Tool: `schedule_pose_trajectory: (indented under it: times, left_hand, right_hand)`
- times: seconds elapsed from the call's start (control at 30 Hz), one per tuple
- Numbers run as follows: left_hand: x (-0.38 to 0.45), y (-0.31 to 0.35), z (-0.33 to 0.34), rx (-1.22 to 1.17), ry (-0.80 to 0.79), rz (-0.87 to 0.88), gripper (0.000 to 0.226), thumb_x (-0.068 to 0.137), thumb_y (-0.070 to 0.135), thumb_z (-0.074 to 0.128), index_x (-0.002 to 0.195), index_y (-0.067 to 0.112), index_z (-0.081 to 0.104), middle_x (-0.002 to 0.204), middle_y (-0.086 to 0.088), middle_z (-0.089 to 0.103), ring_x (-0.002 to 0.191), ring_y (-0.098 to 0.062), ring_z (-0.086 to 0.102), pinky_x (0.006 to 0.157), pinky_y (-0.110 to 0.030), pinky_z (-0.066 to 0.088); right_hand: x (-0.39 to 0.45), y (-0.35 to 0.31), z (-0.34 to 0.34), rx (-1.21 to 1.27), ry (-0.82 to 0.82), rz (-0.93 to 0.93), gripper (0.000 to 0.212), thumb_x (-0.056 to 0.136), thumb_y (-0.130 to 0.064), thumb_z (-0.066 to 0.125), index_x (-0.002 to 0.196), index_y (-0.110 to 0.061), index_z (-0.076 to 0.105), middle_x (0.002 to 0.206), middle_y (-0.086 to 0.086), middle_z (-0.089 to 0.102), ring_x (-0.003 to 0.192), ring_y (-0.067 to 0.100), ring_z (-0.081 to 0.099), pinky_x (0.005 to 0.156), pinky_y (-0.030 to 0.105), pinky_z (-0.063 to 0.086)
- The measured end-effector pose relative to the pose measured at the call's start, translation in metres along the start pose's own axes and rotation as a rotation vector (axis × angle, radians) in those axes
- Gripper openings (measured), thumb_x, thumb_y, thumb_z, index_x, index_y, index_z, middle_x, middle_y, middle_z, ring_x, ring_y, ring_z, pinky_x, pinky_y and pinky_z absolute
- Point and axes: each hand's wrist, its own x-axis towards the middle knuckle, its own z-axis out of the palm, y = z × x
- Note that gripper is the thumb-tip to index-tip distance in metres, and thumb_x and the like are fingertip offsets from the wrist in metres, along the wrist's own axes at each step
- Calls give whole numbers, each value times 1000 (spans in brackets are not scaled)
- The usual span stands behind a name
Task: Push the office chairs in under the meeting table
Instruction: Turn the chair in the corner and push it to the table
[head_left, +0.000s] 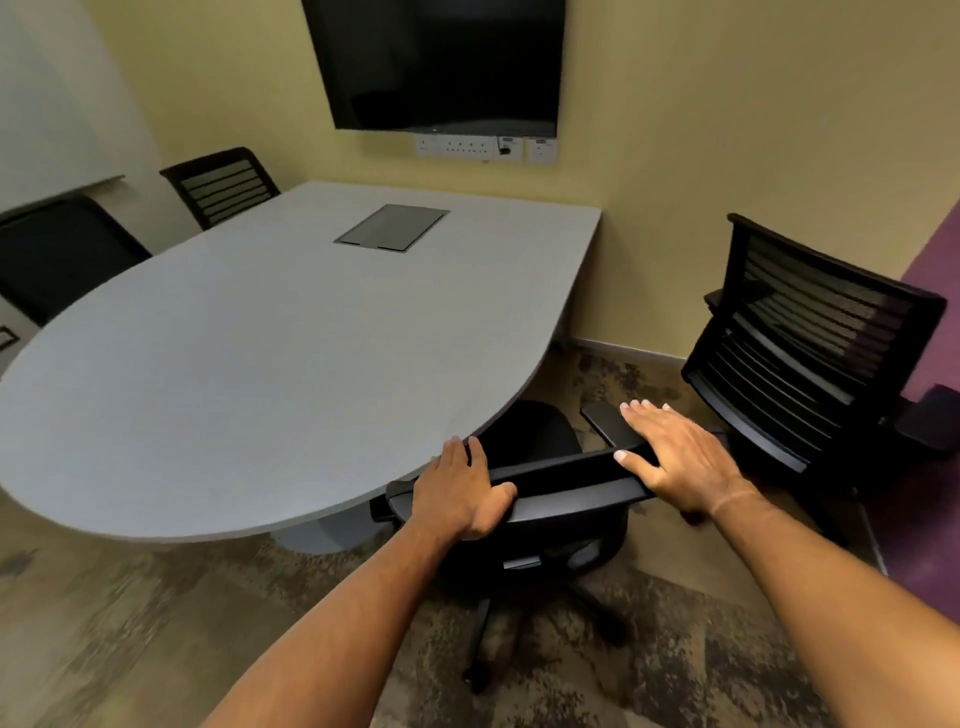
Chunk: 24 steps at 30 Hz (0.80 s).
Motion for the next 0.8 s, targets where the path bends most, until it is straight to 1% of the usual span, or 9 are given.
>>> schedule_pose_trajectory:
  times: [0.17,0.33,0.47,0.63,0.8]
  left_hand:
    - [5,20,0,-27,-27,-150,78,94,53,22,154,9,-3,162,-18,-4,150,-27,-3,121,-42,8]
    - [15,43,-6,-64,-39,-272,78,95,53,21,154,9,-4,162,-18,-6,150,-28,-4,121,-43,8]
    - [27,53,-5,-63,-2,-321,79,94,54,22,154,8,-1,161,-20,-4,150,-29,-3,122,-43,7]
    - [48,61,-6,-81,40,-355,81,92,54,24,154,6,1,161,-21,0,150,-29,-1,122,-43,6]
    - [64,63,-9,-105,94,-406,83,92,54,25,153,3,2,161,-22,1,150,-30,-2,122,-42,4]
  right_hand:
    - [33,24,-2,43,-22,-124,92,78,-67,24,148,-10,32,154,11,34,144,20,26,118,28,6]
    - [63,45,-5,78,-17,-217,90,78,-66,23,149,-11,30,155,9,32,145,18,24,118,26,4]
    - [88,60,-3,98,-18,-253,89,79,-65,24,149,-10,31,155,10,32,145,18,24,118,27,4]
    - [120,75,-1,91,-22,-286,86,81,-63,27,148,-9,33,153,11,36,144,19,27,120,31,9]
    - [152,79,3,82,-49,-322,87,81,-65,25,149,-11,31,155,8,33,145,17,23,121,32,9]
